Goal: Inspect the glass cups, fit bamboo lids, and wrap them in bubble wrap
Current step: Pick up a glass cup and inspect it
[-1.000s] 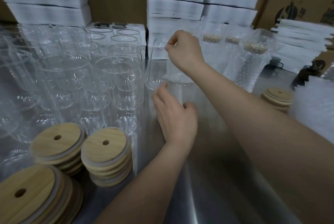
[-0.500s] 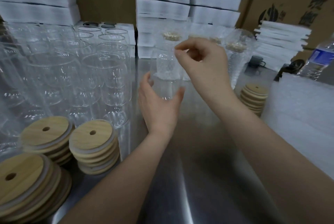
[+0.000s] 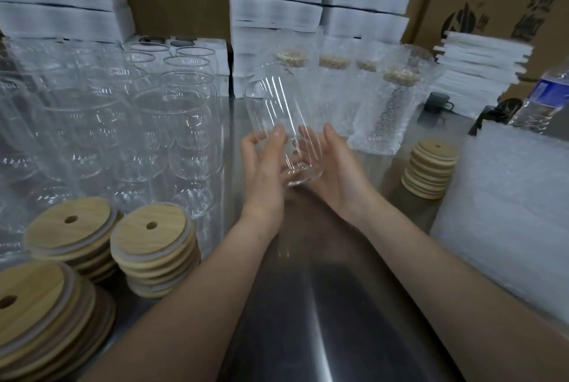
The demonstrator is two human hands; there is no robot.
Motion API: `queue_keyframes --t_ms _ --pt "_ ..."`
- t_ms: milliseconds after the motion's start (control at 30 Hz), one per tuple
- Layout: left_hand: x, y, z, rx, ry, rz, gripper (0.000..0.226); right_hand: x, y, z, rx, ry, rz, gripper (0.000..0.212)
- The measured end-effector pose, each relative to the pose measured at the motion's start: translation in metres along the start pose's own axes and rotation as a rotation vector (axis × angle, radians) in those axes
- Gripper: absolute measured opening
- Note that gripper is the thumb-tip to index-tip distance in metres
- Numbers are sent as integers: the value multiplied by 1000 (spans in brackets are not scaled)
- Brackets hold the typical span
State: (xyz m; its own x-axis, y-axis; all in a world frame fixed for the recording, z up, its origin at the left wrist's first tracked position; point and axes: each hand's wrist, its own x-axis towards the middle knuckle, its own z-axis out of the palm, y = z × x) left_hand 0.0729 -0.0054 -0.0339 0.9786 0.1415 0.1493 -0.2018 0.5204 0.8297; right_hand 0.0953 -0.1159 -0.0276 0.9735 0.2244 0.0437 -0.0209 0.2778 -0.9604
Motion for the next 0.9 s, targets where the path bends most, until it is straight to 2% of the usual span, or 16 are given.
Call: queue_keyframes --t_ms 133,233,300,367,467,633,800,900 --pt "4 -1 -2 -23 -94 -124 49 -4 1 3 37 -84 -28 58" --pt "5 -1 -1 73 -80 -81 45 -5 1 4 82 -112 -14 57" --pt "5 -2 0 149 -47 -8 39 -6 1 4 74 -58 -3 61" --pt "6 -3 -1 141 -22 20 36 -7 1 4 50 71 -43 63" --pt "6 -2 1 52 -22 22 34 -9 2 6 -122 230 -155 72" --pt "3 -3 2 4 -95 -43 37 -9 10 15 -583 334 -375 75" --pt "3 -1 2 -30 -39 -133 76 -16 10 21 -934 400 -574 80" --pt "2 -3 3 -59 -66 -154 84 -17 8 22 -1092 416 -637 79"
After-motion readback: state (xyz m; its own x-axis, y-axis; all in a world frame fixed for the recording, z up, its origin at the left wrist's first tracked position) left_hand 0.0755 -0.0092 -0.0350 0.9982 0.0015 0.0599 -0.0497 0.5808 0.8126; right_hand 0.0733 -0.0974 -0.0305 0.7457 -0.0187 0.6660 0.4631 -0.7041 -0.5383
